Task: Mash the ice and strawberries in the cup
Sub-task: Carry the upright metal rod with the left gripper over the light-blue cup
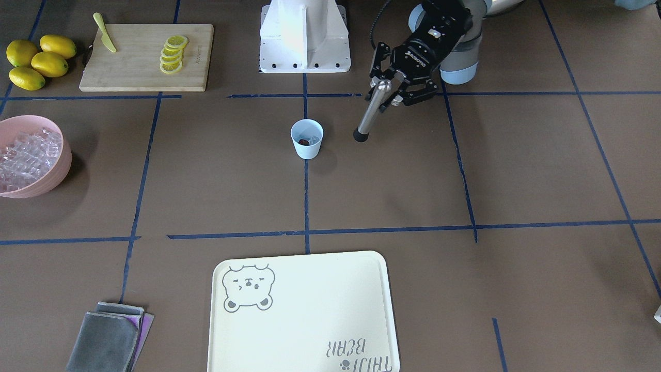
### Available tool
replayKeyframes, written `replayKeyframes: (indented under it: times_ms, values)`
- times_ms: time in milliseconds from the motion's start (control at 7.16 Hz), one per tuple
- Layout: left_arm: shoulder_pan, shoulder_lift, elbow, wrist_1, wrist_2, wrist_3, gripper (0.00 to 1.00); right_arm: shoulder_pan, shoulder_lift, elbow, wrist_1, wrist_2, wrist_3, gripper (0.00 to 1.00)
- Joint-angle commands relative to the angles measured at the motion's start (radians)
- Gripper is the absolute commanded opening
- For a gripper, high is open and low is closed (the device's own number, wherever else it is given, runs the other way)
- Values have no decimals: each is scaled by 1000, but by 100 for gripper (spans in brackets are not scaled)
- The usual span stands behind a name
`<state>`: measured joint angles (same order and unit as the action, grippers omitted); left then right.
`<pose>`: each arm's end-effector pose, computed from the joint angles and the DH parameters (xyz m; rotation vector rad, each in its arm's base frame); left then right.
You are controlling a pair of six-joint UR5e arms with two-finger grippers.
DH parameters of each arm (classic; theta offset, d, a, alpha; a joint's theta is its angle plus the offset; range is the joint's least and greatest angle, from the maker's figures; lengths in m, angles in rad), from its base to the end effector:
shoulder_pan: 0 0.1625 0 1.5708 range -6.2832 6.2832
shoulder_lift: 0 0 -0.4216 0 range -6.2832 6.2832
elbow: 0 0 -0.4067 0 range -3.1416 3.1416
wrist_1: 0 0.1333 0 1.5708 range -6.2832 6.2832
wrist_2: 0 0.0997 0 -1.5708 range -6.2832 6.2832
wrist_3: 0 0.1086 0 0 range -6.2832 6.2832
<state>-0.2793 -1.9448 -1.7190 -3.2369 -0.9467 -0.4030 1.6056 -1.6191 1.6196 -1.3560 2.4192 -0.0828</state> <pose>0.4462 -0.3327 0.2198 1.6012 1.3007 -0.1411 0.0692 -0.4970 0.6323 0.2516 -0.8321 -0.1363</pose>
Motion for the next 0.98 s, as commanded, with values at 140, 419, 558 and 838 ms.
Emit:
replayKeyframes:
  times_ms: [140,419,558,838]
  values:
    - [153,-87,42,9,144,73,0,1,1,0,-2,-11,0,99]
    - [150,-150,62,32,144,115,0,-1,-1,0,-2,-12,-2,99]
    - [131,-148,64,29,138,113,0,1,-1,0,0,-12,0,99]
    - [89,-145,82,25,128,112,0,1,1,2,0,-11,0,99]
